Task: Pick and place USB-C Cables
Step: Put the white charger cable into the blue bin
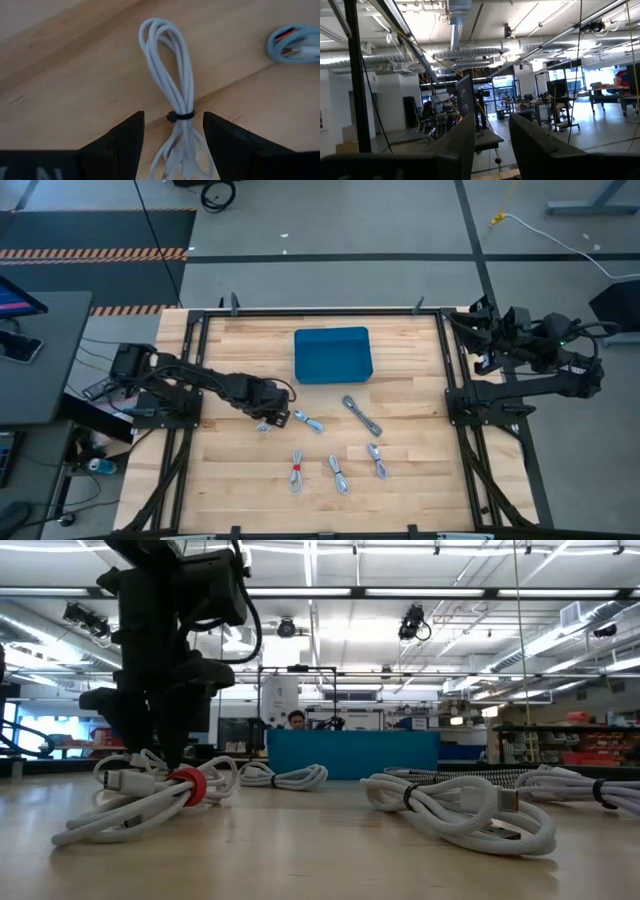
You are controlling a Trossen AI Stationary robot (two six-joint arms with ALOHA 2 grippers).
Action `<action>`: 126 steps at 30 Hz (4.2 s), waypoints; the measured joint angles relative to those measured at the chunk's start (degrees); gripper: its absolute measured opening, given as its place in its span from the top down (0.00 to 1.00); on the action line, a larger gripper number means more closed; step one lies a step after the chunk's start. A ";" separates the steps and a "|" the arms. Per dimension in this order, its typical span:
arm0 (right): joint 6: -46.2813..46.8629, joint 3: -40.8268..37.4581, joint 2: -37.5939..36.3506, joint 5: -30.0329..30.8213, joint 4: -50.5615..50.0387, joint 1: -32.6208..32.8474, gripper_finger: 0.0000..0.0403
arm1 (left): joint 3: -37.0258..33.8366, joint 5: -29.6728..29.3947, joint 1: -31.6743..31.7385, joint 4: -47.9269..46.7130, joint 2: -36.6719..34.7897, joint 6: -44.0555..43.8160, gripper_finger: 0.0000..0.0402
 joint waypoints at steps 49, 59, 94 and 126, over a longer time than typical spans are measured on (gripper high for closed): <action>1.11 0.00 -0.02 -0.89 0.02 0.02 0.69 | 47.59 -14.47 13.89 -11.27 2.20 63.52 0.90; 1.11 0.00 -0.02 -0.89 0.04 0.02 0.69 | 49.88 -4.74 24.79 -10.89 3.78 75.96 0.90; 2.64 0.00 -0.02 -0.10 0.07 0.00 0.69 | 49.81 11.17 25.85 -9.56 30.85 92.87 0.90; 3.50 -0.02 0.00 -0.19 -0.35 0.02 0.69 | 49.75 8.52 25.80 -8.37 37.15 95.18 0.90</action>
